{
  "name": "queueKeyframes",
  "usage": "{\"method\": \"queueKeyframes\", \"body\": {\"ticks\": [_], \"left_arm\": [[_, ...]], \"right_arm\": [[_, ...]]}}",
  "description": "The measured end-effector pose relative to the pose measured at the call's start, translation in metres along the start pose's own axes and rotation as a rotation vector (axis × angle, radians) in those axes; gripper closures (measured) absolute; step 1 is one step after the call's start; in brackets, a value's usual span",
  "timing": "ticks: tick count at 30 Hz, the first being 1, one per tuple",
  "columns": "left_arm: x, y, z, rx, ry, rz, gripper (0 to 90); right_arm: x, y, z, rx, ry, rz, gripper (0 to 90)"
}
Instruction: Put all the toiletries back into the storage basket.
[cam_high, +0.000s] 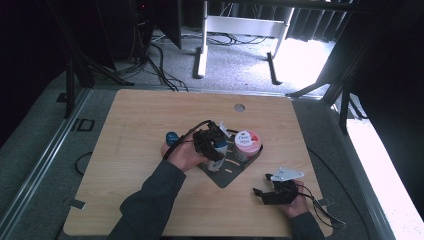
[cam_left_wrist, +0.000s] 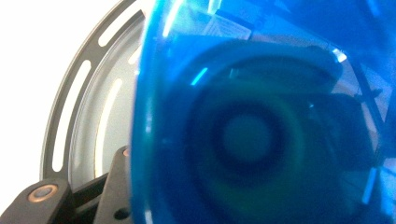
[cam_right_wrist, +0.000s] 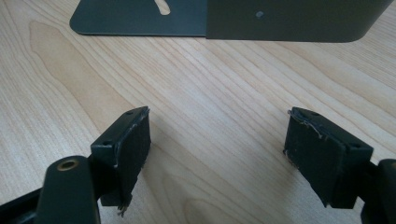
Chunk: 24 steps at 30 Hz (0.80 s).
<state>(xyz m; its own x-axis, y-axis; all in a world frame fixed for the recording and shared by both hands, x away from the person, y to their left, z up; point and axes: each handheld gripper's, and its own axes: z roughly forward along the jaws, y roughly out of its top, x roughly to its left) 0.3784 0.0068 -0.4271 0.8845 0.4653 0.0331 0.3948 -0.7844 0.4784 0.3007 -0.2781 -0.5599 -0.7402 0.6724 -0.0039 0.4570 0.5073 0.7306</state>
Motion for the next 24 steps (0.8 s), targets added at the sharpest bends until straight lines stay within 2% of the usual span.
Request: {"method": "queueKeyframes", "body": {"ticks": [12, 18, 21, 24], "left_arm": [[0.008, 0.007, 0.006, -0.016, 0.006, -0.021, 54.7], [0.014, 0.009, 0.012, -0.023, 0.011, -0.045, 54.7], [0.016, 0.009, 0.015, -0.025, 0.020, -0.056, 54.7], [0.017, 0.010, 0.018, -0.033, 0.050, -0.071, 54.7]], "right_arm": [[0.000, 0.000, 0.000, 0.001, 0.001, 0.001, 22.0], [0.000, 0.000, 0.000, 0.002, 0.002, 0.002, 21.9], [0.000, 0.000, 0.000, 0.002, 0.002, 0.001, 21.9], [0.000, 0.000, 0.000, 0.002, 0.003, -0.001, 21.7]]}}
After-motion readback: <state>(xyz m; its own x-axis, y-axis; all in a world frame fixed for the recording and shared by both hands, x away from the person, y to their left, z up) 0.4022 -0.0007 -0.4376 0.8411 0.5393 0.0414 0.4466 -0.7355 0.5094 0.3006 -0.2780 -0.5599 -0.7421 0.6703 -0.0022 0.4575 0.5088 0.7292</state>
